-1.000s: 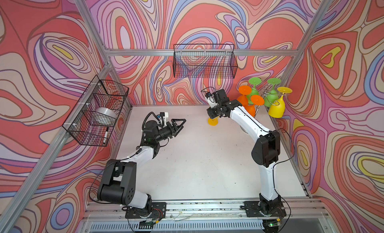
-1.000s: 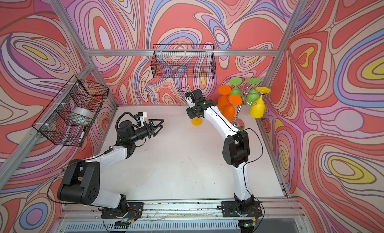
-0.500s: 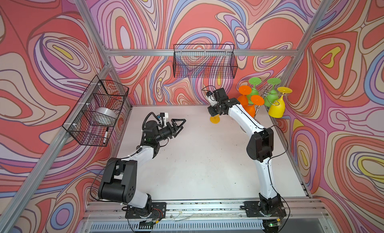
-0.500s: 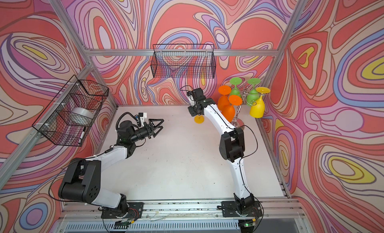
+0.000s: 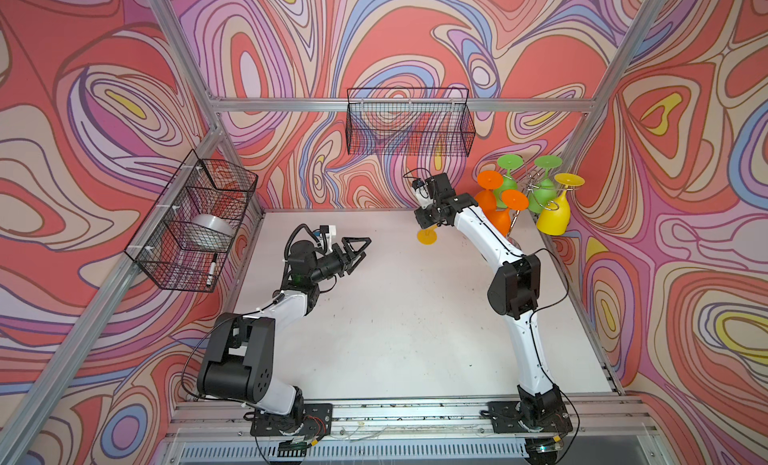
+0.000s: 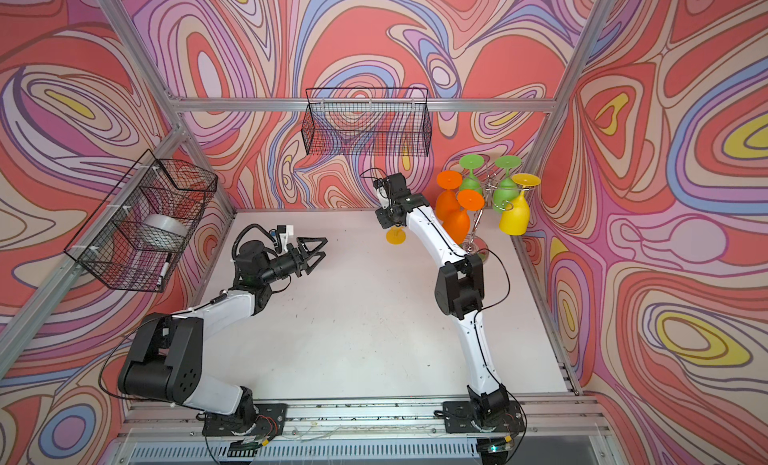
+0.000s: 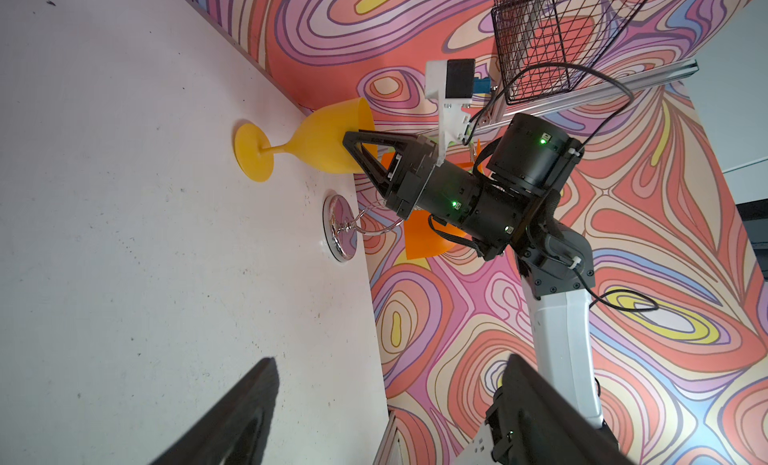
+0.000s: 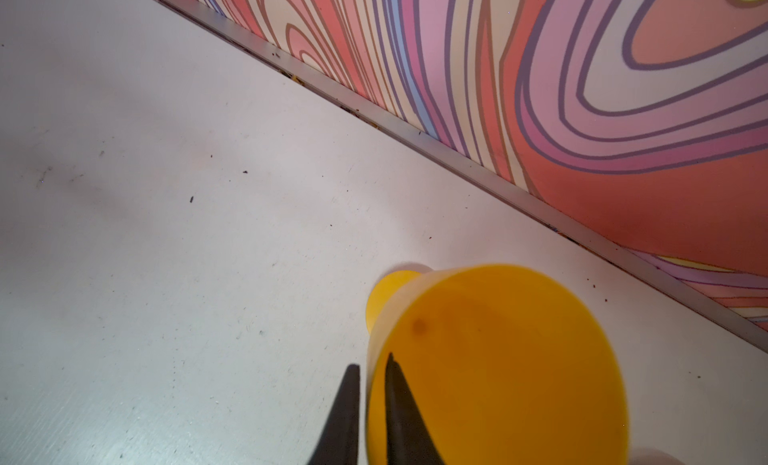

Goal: Take the wine glass off the wine glass rack
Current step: 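Open the right gripper and lift it off the yellow glass foot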

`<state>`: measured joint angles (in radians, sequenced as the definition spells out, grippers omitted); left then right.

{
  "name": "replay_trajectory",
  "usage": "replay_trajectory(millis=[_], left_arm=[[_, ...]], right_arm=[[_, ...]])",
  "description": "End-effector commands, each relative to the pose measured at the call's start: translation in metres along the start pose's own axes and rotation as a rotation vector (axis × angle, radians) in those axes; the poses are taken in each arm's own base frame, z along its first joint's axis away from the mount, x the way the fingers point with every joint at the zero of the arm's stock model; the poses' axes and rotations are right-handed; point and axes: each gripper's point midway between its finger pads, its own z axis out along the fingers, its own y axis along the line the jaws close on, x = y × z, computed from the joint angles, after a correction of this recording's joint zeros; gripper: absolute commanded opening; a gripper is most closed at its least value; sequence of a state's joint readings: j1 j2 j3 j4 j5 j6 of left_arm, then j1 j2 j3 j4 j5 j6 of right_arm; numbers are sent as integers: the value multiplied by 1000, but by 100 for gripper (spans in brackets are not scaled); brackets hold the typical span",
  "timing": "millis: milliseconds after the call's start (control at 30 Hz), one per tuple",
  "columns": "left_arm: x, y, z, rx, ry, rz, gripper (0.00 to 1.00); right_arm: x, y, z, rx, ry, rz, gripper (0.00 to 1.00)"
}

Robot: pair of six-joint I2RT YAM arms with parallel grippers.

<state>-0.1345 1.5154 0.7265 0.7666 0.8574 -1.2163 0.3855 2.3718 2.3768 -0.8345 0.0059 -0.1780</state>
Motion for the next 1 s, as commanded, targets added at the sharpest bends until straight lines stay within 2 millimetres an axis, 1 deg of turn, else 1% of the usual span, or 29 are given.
replay_trajectory(millis=[0,100,133,267,467,533,600,700,767,967], left_arm=[[-10,-13,1,41,-9,34,85],[-11,-13,1,42,-10,34,85],[-11,-13,0,42,-12,34,85],[-12,-13,0,43,-13,38,86],[-14,-13,-1,44,-19,43,88],[-14,-14,-2,46,-21,46,100],[-15,-15,-3,49,-27,53,100],[-14,-17,-3,53,-25,60,100],[-14,-17,-3,51,-27,64,100],[-15,-22,-7,44,-46,100,100]], right_arm=[[-2,-1,4,-11,-7,4,23],[-9,-2,-2,-9,-28,6,34],[-12,-2,-4,-8,-37,5,37],[-24,-6,-18,5,-78,6,42],[-40,-1,-41,-10,-151,14,52],[-43,5,-50,-4,-174,-3,59],[-48,10,-58,11,-198,-23,63],[-52,19,-71,24,-224,-46,67],[-52,24,-76,34,-233,-56,69],[-51,49,-102,56,-277,-91,72]])
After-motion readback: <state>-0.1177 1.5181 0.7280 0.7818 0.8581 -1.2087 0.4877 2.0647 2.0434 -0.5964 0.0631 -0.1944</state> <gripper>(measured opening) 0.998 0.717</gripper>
